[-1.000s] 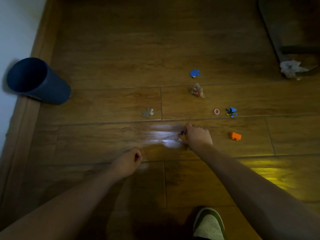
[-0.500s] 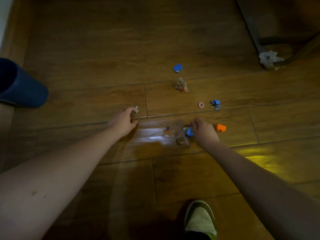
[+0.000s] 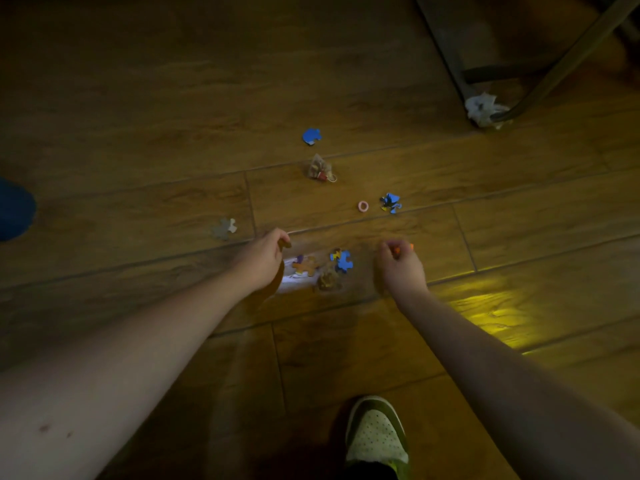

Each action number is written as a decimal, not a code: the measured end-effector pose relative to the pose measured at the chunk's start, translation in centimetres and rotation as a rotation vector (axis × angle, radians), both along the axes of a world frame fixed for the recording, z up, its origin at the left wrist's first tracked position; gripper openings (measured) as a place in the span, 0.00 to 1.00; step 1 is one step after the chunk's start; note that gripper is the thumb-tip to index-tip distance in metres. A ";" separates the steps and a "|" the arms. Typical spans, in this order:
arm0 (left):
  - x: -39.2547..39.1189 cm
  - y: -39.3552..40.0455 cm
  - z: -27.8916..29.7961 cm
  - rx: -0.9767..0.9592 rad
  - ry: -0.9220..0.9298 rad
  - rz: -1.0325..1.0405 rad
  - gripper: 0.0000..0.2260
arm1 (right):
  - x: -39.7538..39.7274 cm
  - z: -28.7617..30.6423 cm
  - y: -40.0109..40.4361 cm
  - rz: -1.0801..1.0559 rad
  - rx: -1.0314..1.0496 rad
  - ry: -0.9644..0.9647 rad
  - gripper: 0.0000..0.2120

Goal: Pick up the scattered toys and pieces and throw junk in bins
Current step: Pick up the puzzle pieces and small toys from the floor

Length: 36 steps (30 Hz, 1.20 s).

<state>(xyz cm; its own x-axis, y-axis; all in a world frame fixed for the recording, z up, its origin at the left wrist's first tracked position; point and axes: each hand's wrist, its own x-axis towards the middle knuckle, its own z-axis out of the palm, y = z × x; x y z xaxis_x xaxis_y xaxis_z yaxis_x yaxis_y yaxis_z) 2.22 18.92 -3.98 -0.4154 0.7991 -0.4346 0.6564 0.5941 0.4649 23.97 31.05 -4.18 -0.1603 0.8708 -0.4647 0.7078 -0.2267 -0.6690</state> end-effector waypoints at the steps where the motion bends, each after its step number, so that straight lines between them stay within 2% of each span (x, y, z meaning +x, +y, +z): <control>1: 0.2 0.2 0.1 0.000 -0.007 0.007 0.13 | 0.5 0.1 0.5 0.068 0.112 -0.100 0.15; 3: 0.5 0.3 0.3 0.010 -0.014 0.018 0.13 | 1.5 -0.4 2.0 0.226 0.215 -0.253 0.24; 5: 0.5 0.2 0.5 0.021 -0.013 0.020 0.12 | 2.2 -1.1 3.4 0.339 0.179 -0.433 0.29; 7: 0.4 -0.1 0.6 0.027 -0.030 0.014 0.11 | 2.9 -1.7 4.3 0.387 0.130 -0.507 0.28; 13: 0.3 -1.3 1.1 0.014 -0.066 0.049 0.09 | 2.9 -1.7 4.4 0.399 0.118 -0.446 0.18; 16: 0.9 -2.0 1.1 0.015 -0.086 0.067 0.10 | 1.9 -0.6 3.7 0.280 0.011 -0.297 0.15; 18: 1.5 -2.2 1.3 0.030 -0.113 0.073 0.10 | 1.0 0.3 2.7 0.020 -0.227 -0.022 0.15; 21: 2.4 -2.0 1.6 0.062 -0.170 0.090 0.09 | 0.4 0.3 0.8 -0.284 -0.645 0.512 0.13; 23: 2.8 -1.6 2.0 0.063 -0.172 0.078 0.09 | 0.2 0.5 -0.6 -0.347 -0.801 0.789 0.10; 25: 3.2 -1.4 2.3 0.087 -0.153 0.063 0.09 | 0.0 0.9 -1.9 -0.369 -0.872 0.940 0.08; 28: 3.7 -1.3 2.8 0.099 -0.147 0.065 0.07 | 0.1 0.6 -3.1 -0.383 -0.899 0.986 0.08; 31: 4.1 -1.3 2.5 0.067 -0.158 0.059 0.02 | 0.3 0.1 -3.0 -0.431 -0.889 0.934 0.08; 34: 4.4 -1.4 2.2 0.051 -0.153 0.077 0.07 | 0.6 -0.2 -2.5 -0.456 -0.830 0.811 0.16; 36: 4.9 -1.5 2.0 0.057 -0.149 0.075 0.10 | 0.8 -0.6 -2.7 -0.408 -0.770 0.696 0.18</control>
<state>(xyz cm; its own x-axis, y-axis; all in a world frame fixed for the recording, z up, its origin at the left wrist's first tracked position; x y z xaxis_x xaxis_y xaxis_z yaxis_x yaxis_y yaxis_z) 7.16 17.46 -2.00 -0.4088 0.7934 -0.4509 0.5325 0.6086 0.5882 24.78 28.31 -4.73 -0.3639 0.4361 -0.8231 0.0110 -0.8816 -0.4720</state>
